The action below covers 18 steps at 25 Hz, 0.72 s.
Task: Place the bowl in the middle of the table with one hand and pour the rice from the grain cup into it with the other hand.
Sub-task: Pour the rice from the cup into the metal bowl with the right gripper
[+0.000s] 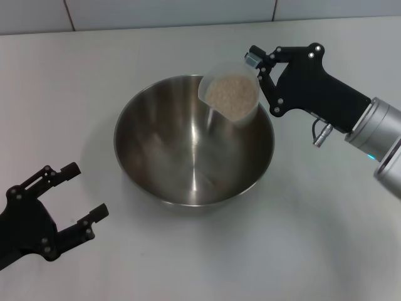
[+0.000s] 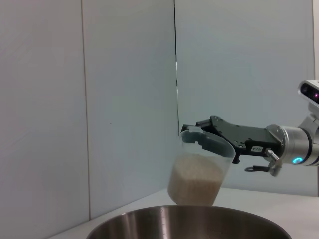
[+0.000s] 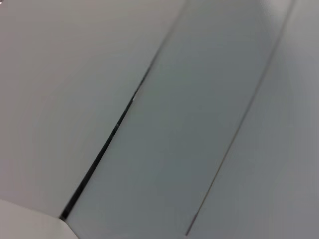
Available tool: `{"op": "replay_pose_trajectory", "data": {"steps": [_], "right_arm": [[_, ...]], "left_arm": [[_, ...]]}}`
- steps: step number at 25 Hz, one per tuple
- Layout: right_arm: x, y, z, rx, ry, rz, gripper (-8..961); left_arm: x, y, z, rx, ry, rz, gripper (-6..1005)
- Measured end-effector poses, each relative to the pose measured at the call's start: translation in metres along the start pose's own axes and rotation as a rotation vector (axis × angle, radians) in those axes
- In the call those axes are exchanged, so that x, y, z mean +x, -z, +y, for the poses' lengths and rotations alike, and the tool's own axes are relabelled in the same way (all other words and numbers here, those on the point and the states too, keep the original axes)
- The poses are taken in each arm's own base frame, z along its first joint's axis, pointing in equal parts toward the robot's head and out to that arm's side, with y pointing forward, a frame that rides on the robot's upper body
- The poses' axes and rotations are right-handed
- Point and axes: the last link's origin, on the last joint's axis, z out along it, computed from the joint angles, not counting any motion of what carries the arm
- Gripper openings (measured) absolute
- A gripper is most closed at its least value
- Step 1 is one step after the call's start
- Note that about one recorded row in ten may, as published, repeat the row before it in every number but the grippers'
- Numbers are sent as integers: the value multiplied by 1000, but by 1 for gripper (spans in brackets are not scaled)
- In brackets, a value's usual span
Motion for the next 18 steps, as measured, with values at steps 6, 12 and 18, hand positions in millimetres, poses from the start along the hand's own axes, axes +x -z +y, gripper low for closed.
{"op": "replay_pose_trajectory", "data": {"steps": [6,12,18], "right_arm": [[-5,-5,3,0,297,-35,21],[-10,-14,16,19,607,-63,21],[-12,-21,23,36,887,-60,21]], "left_arm": [[-4,-2,4,9,-16,-1,805],[-5,-1,3,22,-10,0,805],[-6,-1,3,37,3,0,805]]}}
